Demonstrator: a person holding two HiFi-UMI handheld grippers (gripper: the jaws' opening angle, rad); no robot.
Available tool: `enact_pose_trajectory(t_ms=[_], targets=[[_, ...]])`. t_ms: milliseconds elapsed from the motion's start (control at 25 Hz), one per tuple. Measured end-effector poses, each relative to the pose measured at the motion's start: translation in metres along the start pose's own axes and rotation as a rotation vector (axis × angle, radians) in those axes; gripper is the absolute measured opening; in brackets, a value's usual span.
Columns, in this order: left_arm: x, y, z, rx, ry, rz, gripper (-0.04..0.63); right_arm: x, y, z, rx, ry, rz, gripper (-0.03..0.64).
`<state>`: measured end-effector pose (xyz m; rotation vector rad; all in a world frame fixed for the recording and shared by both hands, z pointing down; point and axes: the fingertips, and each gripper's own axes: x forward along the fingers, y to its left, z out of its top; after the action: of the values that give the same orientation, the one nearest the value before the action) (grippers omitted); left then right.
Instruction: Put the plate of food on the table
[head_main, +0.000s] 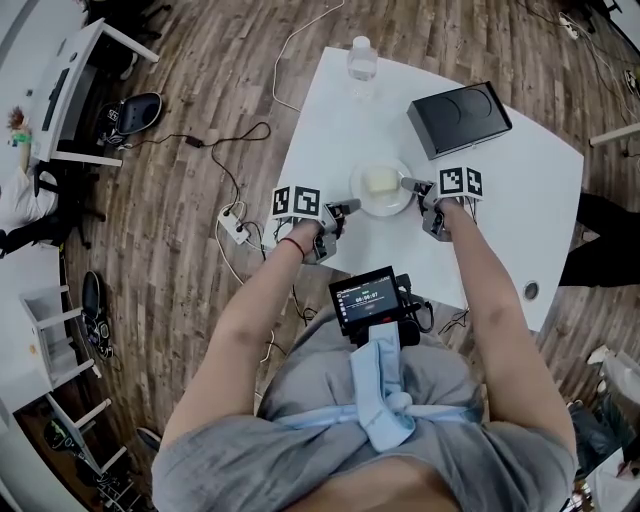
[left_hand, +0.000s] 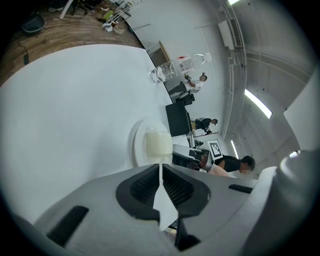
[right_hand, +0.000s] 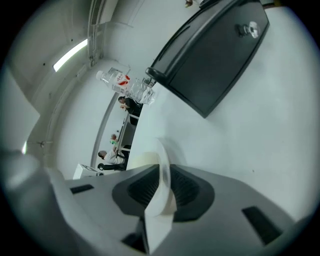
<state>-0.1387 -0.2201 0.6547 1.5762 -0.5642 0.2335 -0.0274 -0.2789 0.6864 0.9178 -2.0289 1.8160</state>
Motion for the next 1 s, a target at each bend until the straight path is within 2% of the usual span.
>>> enact_pose_trajectory(t_ms=[200, 480, 600, 760, 1000], targets=[[0.003, -0.002, 0.000, 0.016, 0.010, 0.000, 0.028, -0.003, -0.003, 0.001, -0.121, 0.007, -0.094, 0.068], [0.005, -0.006, -0.004, 0.037, 0.030, -0.005, 0.028, -0.015, -0.017, -0.003, -0.257, 0.035, -0.267, 0.069], [0.005, -0.010, -0.004, 0.049, 0.031, -0.014, 0.028, -0.023, -0.020, -0.007, -0.291, 0.036, -0.305, 0.067], [0.003, -0.015, 0.002, 0.105, 0.022, -0.011, 0.028, -0.031, -0.007, -0.008, -0.337, -0.010, -0.279, 0.067], [-0.006, -0.035, 0.009, 0.255, -0.018, -0.028, 0.028, -0.048, 0.037, -0.015, -0.468, -0.136, -0.177, 0.067]])
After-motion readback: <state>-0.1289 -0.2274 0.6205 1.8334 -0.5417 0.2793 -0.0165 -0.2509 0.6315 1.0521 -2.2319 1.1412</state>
